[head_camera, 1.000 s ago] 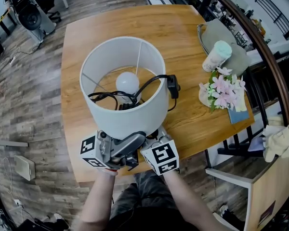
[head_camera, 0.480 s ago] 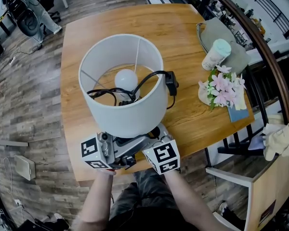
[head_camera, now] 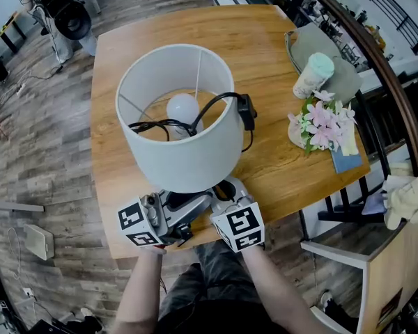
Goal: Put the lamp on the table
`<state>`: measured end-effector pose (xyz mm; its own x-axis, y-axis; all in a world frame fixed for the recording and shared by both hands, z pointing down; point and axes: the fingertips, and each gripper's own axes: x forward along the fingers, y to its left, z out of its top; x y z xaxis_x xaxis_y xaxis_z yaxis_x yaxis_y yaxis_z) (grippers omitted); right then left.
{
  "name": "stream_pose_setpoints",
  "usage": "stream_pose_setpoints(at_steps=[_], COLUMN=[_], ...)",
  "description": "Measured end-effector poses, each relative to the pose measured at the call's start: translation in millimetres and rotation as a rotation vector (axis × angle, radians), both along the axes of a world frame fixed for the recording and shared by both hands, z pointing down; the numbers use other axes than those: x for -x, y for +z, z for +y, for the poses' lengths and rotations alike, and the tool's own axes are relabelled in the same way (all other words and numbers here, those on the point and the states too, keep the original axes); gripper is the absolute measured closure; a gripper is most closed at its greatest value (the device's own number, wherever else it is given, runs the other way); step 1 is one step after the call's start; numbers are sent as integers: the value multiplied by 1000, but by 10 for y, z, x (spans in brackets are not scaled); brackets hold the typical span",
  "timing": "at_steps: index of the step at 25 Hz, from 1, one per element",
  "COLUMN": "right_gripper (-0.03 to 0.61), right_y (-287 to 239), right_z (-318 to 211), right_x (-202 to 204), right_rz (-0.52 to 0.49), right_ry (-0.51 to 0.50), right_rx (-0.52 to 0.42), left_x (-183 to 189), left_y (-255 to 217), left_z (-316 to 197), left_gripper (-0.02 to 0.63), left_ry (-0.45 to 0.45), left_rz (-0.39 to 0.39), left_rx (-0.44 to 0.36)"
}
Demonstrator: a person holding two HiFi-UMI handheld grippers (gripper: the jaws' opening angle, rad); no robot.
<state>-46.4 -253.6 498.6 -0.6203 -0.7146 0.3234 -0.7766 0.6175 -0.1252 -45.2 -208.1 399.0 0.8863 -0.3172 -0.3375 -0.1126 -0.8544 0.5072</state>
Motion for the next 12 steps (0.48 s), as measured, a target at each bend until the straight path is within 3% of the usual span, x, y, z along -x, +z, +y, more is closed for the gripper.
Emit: stream_pose_setpoints(at_steps=[4, 8, 12], right_gripper=[571, 571, 571], right_y=[-12, -41, -113], right_z=[58, 148, 247], right_x=[-18, -15, -3], right_rz=[-2, -3, -9], right_ry=[0, -9, -18], right_rx=[-8, -18, -34], left_x=[45, 111, 170], left_y=[170, 317, 392], left_z=[25, 36, 61], left_gripper=[548, 609, 617], left_ry=[-36, -108, -171], left_rz=[-62, -128, -175], left_rx=[29, 60, 82])
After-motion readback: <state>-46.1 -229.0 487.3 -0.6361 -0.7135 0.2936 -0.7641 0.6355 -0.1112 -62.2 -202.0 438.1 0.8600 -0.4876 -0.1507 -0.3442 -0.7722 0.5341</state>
